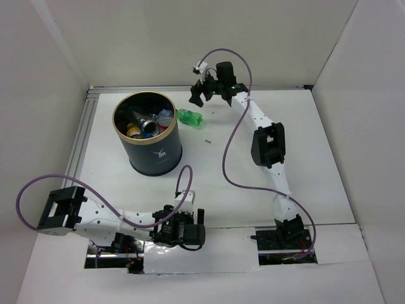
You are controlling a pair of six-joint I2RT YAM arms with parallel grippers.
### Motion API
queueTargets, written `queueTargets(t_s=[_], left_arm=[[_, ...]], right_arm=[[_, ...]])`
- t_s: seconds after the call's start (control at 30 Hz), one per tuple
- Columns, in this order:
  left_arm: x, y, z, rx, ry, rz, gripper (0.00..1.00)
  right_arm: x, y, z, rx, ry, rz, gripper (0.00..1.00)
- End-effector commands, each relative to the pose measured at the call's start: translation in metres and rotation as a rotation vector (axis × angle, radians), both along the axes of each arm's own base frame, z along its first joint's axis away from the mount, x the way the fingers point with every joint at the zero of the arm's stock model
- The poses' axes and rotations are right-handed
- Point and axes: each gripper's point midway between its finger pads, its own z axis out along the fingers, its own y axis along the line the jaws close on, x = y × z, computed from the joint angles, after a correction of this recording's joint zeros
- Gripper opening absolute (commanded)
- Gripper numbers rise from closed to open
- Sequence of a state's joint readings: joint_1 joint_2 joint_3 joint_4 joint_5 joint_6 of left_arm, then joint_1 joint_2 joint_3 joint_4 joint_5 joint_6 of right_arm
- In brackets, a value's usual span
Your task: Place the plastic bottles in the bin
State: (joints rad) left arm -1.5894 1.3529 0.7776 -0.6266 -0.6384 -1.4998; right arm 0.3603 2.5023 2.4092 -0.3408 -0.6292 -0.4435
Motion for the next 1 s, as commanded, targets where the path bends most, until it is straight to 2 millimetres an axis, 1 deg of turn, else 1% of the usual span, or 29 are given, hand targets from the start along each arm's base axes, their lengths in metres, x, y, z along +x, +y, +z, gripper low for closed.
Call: queueTargets(t_s=[0.0, 0.03, 0.07, 0.1, 0.13, 0.17, 0.23, 0.27, 0.3, 0.33, 0.37, 0.4, 0.5, 0.53, 0.57, 0.6, 0.63, 0.67, 0.7, 0.73, 0.8, 0.83, 0.87, 0.9, 0.93, 0.97], left_arm=[[0.004, -0.006, 0.005, -0.027, -0.026, 0.033, 0.99], [0.004, -0.005, 0.002, -0.013, -0.026, 0.032, 0.99], [0.004, -0.008, 0.002, -0.012, -0.026, 0.032, 0.99], [0.003, -0.008, 0.001, -0.011, -0.018, 0.03, 0.99], [0.003, -0.01, 0.001, -0.008, -0.018, 0.03, 0.99], [0.003, -0.01, 0.001, -0.008, -0.018, 0.03, 0.99], [0.001, -0.013, -0.002, 0.003, -0.009, 0.027, 0.99], [0.001, -0.013, -0.002, 0.003, -0.009, 0.027, 0.99], [0.001, -0.013, -0.002, 0.003, -0.009, 0.027, 0.99], [0.001, -0.012, -0.004, 0.012, -0.01, 0.027, 0.99], [0.001, -0.015, -0.002, 0.003, -0.009, 0.027, 0.99], [0.001, -0.016, -0.002, -0.002, -0.007, 0.034, 0.99], [0.001, -0.016, -0.002, -0.002, -0.007, 0.034, 0.99], [0.001, -0.016, -0.002, -0.002, -0.007, 0.034, 0.99], [0.001, -0.016, -0.002, -0.002, -0.007, 0.034, 0.99], [0.002, -0.015, 0.001, 0.0, -0.016, 0.037, 0.99], [0.002, -0.015, 0.001, 0.0, -0.016, 0.037, 0.99], [0.002, -0.013, 0.0, 0.009, -0.016, 0.037, 0.99], [0.004, -0.016, 0.004, 0.0, -0.025, 0.039, 0.99], [0.004, -0.017, 0.006, -0.009, -0.024, 0.039, 0.99], [0.005, -0.018, 0.01, -0.011, -0.033, 0.042, 0.99], [0.005, -0.016, 0.009, -0.002, -0.034, 0.042, 0.99], [0.005, -0.016, 0.009, -0.002, -0.034, 0.042, 0.99], [0.005, -0.014, 0.011, -0.007, -0.031, 0.049, 0.99], [0.003, -0.015, 0.013, -0.009, -0.029, 0.048, 0.99], [0.003, -0.015, 0.013, -0.009, -0.029, 0.048, 0.99]], right_arm=[[-0.002, 0.012, -0.024, -0.029, 0.024, -0.013, 0.95], [0.003, 0.009, -0.033, -0.046, 0.031, -0.04, 0.95], [0.002, 0.015, -0.045, -0.05, 0.046, -0.041, 0.96], [0.002, 0.015, -0.052, -0.055, 0.056, -0.041, 0.96], [-0.002, 0.022, -0.058, -0.059, 0.064, -0.029, 0.96], [-0.005, 0.026, -0.06, -0.075, 0.058, -0.022, 0.96], [-0.007, 0.025, -0.079, -0.097, 0.082, -0.015, 0.96], [-0.013, 0.03, -0.084, -0.105, 0.098, -0.006, 0.96], [-0.017, 0.028, -0.099, -0.121, 0.131, -0.005, 0.96], [-0.018, 0.027, -0.103, -0.13, 0.13, 0.001, 0.96], [-0.024, 0.03, -0.109, -0.141, 0.15, 0.011, 0.96], [-0.028, 0.028, -0.119, -0.156, 0.162, 0.017, 0.96], [-0.039, 0.022, -0.141, -0.195, 0.205, 0.031, 0.91], [-0.042, 0.02, -0.139, -0.207, 0.208, 0.038, 0.89], [-0.046, 0.018, -0.146, -0.222, 0.225, 0.044, 0.83], [-0.052, 0.019, -0.146, -0.22, 0.234, 0.069, 0.79], [-0.055, 0.018, -0.139, -0.222, 0.238, 0.069, 0.75], [-0.06, 0.018, -0.139, -0.222, 0.247, 0.088, 0.72], [-0.063, 0.018, -0.137, -0.224, 0.246, 0.101, 0.62], [-0.063, 0.013, -0.134, -0.217, 0.249, 0.1, 0.56], [-0.068, 0.015, -0.111, -0.199, 0.231, 0.129, 0.45], [-0.07, 0.013, -0.098, -0.169, 0.239, 0.14, 0.33], [-0.067, 0.008, -0.069, -0.138, 0.209, 0.131, 0.29], [-0.068, 0.004, -0.055, -0.106, 0.229, 0.112, 0.25], [-0.067, 0.002, -0.034, -0.073, 0.21, 0.109, 0.23], [-0.068, -0.004, 0.007, -0.043, 0.159, 0.093, 0.21]])
